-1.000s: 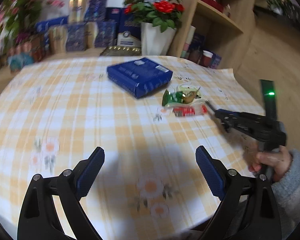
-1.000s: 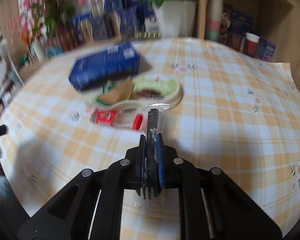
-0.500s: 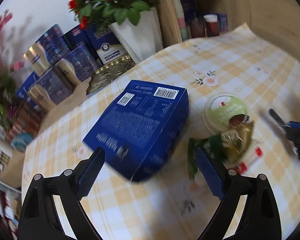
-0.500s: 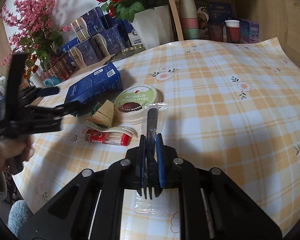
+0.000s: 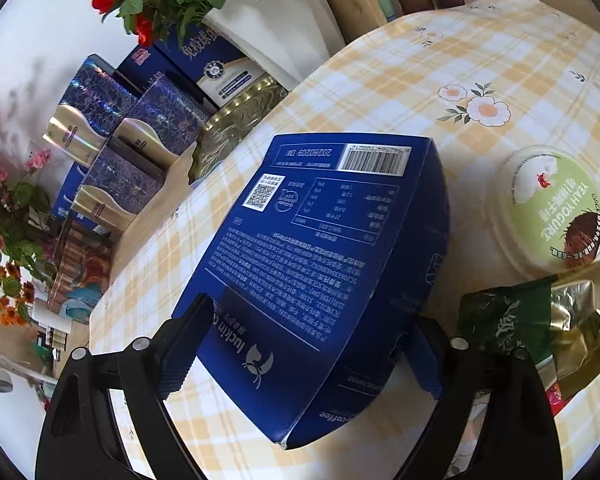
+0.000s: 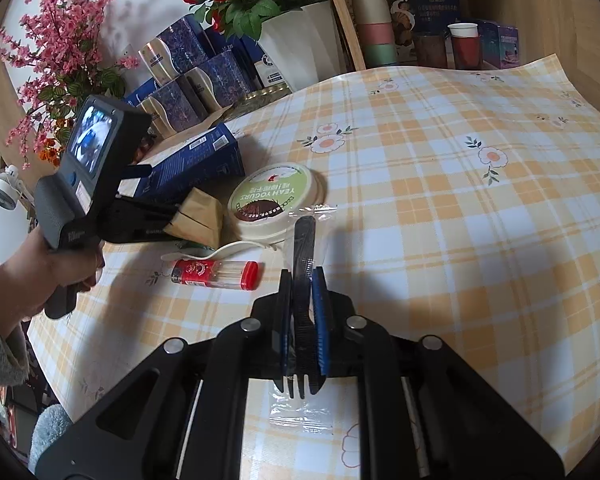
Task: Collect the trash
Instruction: 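Grasp the blue coffee box with the left gripper, then carry the blue box over the bin and open the left gripper while the right gripper carries the wrapped fork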
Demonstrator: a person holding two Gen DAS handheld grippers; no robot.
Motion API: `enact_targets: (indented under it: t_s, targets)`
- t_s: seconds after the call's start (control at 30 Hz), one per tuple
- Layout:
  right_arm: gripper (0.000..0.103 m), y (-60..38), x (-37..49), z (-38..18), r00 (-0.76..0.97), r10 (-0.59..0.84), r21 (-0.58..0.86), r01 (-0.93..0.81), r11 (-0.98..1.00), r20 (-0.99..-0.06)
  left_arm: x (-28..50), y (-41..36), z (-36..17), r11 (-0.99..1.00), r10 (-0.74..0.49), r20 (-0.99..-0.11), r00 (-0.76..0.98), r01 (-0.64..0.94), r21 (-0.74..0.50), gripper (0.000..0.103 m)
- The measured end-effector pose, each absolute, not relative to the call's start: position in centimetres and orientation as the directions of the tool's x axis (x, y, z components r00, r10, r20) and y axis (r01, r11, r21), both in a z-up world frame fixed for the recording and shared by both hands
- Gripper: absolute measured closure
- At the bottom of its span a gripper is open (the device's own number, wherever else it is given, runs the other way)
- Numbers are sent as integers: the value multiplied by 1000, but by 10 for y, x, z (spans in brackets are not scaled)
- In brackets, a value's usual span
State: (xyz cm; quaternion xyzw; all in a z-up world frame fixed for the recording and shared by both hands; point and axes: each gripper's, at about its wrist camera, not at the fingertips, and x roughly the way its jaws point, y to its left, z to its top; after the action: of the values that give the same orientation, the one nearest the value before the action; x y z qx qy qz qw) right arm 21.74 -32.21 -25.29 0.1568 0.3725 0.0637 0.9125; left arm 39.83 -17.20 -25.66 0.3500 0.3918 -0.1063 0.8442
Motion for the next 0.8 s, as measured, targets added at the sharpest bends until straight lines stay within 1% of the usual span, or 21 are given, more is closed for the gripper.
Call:
enact_targets:
  t_s: [0.03, 0.07, 0.1, 0.13, 0.17, 0.2, 0.23, 0.37, 0.4, 0.47, 0.53, 0.63, 0.8]
  targets:
    - [89, -322, 218, -253, 714, 233, 332, -1, 943, -660, 397, -175, -256, 718, 94, -732, 675, 463, 520, 34]
    - [89, -322, 218, -253, 714, 232, 329, -3, 944, -661, 395, -178, -254, 692, 92, -718, 689, 474, 544, 47]
    - [89, -322, 217, -253, 714, 232, 328, -4, 945, -661, 388, -182, -249, 654, 78, -692, 718, 487, 579, 53]
    - [89, -321, 217, -252, 713, 233, 327, -5, 945, -661, 384, -182, -243, 642, 67, -672, 737, 484, 595, 62]
    - [89, -321, 217, -252, 713, 233, 326, -7, 945, -661, 381, -179, -232, 654, 29, -673, 739, 495, 571, 66]
    - [89, -321, 217, -252, 713, 233, 325, -8, 946, -661, 381, -174, -222, 680, -9, -681, 732, 503, 532, 68]
    - [89, -321, 217, -252, 713, 233, 324, -8, 946, -661, 383, -166, -209, 716, -45, -687, 725, 503, 484, 72]
    - [89, -320, 218, -252, 712, 230, 321, -6, 947, -664, 398, -122, -167, 848, -164, -723, 671, 470, 243, 78]
    - [89, -320, 218, -252, 711, 229, 320, -6, 947, -665, 403, -103, -158, 882, -198, -734, 649, 444, 155, 79]
    - [89, -320, 218, -252, 711, 229, 320, -5, 947, -665, 408, -73, -148, 918, -241, -747, 619, 395, 31, 85]
    - [89, -320, 218, -252, 712, 228, 322, -2, 947, -664, 407, -50, -144, 939, -253, -750, 612, 340, -40, 87]
    - [89, -322, 218, -253, 712, 222, 324, 8, 946, -666, 394, -12, -142, 953, -287, -749, 597, 256, -162, 87]
    - [89, -319, 216, -252, 715, 201, 300, 13, 954, -669, 358, 17, -141, 950, -310, -759, 573, 225, -218, 87]
